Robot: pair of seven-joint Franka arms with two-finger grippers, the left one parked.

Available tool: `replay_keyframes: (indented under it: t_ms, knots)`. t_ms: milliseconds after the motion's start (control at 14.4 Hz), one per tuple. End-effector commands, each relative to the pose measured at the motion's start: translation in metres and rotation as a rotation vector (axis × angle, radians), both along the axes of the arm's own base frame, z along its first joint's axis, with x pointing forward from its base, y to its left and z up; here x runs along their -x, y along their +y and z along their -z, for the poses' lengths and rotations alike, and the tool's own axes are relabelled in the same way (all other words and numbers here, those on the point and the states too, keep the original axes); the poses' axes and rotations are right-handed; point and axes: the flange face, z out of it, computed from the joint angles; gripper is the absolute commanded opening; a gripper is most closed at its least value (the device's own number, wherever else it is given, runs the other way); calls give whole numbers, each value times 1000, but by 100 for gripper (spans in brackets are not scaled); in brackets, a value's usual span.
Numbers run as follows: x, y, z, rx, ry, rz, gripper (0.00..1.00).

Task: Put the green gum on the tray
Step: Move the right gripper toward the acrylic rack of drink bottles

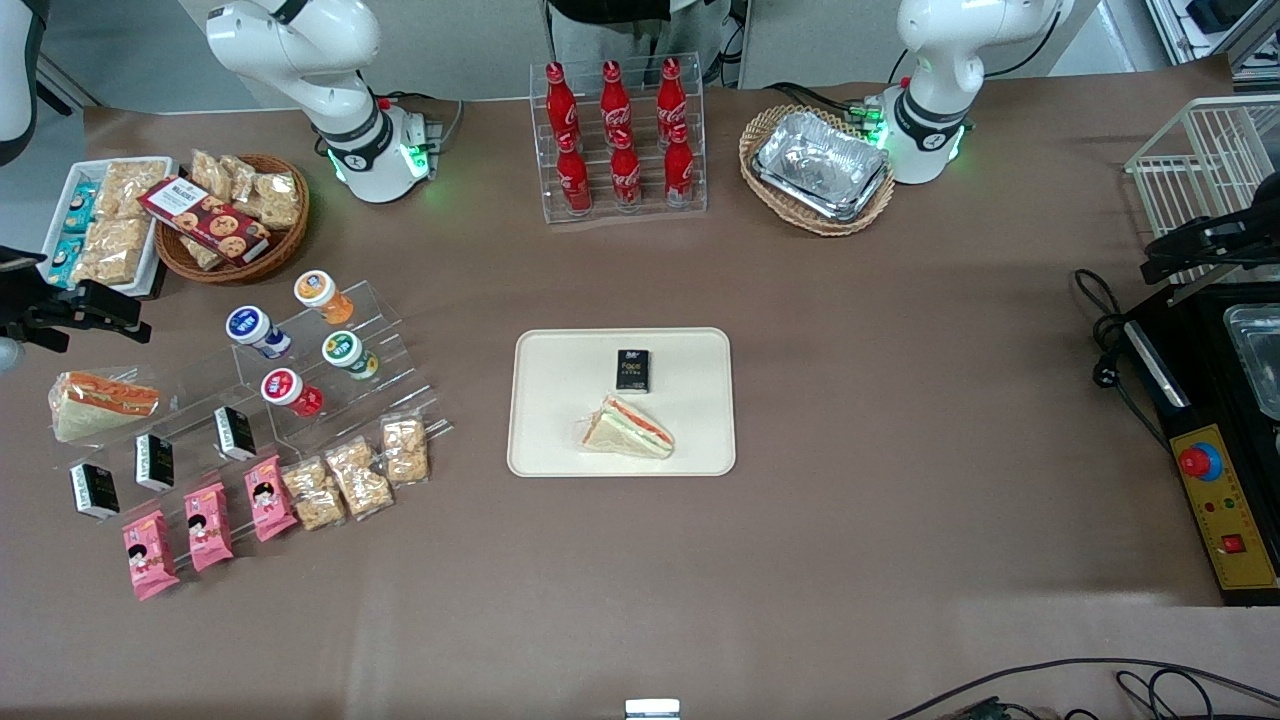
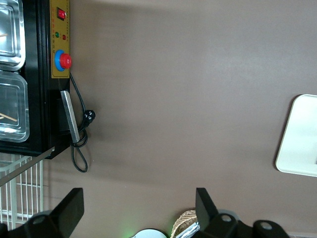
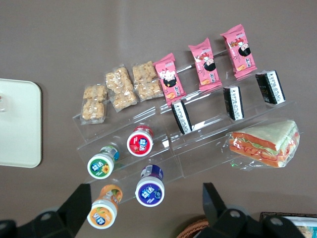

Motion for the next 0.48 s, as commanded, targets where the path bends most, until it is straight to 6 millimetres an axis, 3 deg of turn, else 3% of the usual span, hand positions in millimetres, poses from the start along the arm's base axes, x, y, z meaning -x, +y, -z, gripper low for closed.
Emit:
replay_keyframes:
  t_ms: [0,208,415]
  knots:
    - [10,9,-3,-28,0,-6,100]
    - [40,35,10,-45,19,-58,100]
    - [89,69,28,-49,-36,-24,100]
